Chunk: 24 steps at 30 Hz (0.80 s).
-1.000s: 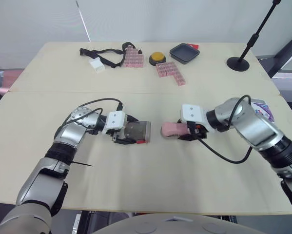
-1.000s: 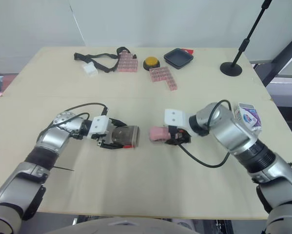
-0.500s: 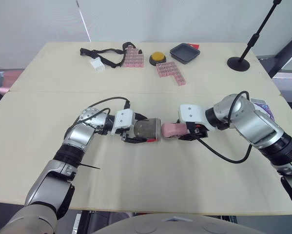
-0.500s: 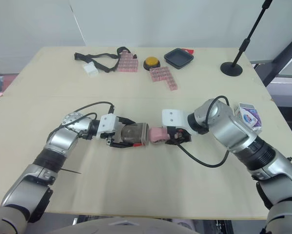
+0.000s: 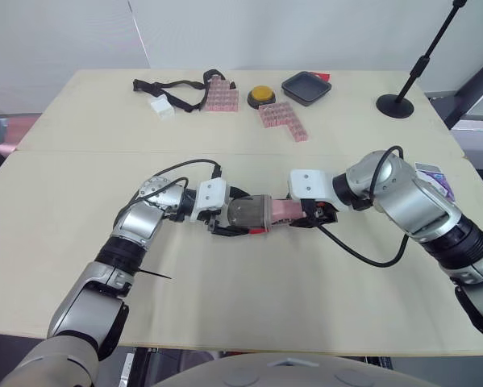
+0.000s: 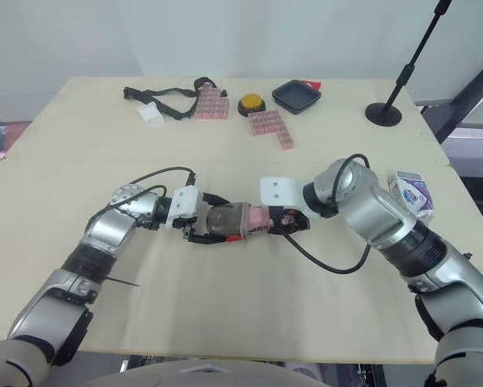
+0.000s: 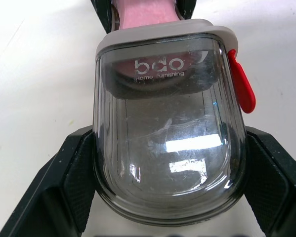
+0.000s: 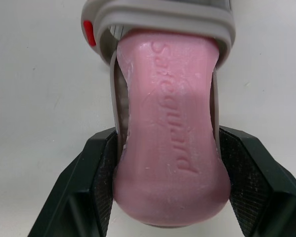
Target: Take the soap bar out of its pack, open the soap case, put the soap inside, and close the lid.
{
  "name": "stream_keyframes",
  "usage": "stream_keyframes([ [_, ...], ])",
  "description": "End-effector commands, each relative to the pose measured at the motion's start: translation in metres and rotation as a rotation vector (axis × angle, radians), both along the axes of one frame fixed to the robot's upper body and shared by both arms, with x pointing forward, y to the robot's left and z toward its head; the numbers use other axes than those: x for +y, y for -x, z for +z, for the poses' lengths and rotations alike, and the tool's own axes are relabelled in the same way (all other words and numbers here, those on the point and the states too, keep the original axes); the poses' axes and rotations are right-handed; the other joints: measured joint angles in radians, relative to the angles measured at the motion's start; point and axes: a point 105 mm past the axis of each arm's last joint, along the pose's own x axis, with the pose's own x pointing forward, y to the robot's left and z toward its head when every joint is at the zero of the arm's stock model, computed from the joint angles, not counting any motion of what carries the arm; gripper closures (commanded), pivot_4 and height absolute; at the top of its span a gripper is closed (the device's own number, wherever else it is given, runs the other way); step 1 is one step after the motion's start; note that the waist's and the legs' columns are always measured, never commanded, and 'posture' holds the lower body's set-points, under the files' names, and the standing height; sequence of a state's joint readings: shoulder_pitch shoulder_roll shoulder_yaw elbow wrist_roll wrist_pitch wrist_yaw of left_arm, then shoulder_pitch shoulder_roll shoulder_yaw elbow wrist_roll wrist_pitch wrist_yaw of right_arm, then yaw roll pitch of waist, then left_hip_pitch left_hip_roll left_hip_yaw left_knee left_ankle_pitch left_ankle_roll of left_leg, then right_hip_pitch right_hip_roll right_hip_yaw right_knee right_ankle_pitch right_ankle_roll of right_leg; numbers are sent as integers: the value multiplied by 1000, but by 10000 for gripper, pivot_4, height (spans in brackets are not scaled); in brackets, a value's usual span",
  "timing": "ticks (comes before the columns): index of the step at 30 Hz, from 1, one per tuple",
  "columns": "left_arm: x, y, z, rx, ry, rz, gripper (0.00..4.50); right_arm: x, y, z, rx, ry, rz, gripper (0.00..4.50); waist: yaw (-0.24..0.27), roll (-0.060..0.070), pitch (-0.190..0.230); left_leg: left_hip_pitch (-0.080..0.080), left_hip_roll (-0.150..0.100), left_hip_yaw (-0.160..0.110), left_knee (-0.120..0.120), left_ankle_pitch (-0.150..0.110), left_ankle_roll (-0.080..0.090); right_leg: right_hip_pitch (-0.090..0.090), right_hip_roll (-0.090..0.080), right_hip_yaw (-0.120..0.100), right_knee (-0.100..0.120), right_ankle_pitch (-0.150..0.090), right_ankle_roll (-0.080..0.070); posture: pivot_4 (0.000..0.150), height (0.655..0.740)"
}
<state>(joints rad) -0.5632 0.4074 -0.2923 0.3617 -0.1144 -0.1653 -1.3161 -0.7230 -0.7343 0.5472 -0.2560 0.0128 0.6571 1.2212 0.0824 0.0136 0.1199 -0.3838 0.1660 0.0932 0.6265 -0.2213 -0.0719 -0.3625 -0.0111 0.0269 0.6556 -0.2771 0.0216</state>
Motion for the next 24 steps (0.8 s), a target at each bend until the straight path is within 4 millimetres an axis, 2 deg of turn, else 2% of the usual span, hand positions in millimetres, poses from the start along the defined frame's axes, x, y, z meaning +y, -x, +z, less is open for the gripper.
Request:
stream_keyframes([
  [1,-6,-2,18,-29,58,-9,10298,4,-2,10,-65,10,19,19779,0,0,0,0,0,0,0,0,0,0,0,0,0,0,0,1500,7400],
  [15,-17,-3,19,-13,79,6,10298,18,-4,17,-81,18,13,19779,0,0,0,0,0,0,0,0,0,0,0,0,0,0,0,1500,7400],
  [24,-18,-4,16,-17,78,16,10298,18,1,18,-59,14,1,19779,0,0,0,0,0,0,0,0,0,0,0,0,0,0,0,1500,7400],
])
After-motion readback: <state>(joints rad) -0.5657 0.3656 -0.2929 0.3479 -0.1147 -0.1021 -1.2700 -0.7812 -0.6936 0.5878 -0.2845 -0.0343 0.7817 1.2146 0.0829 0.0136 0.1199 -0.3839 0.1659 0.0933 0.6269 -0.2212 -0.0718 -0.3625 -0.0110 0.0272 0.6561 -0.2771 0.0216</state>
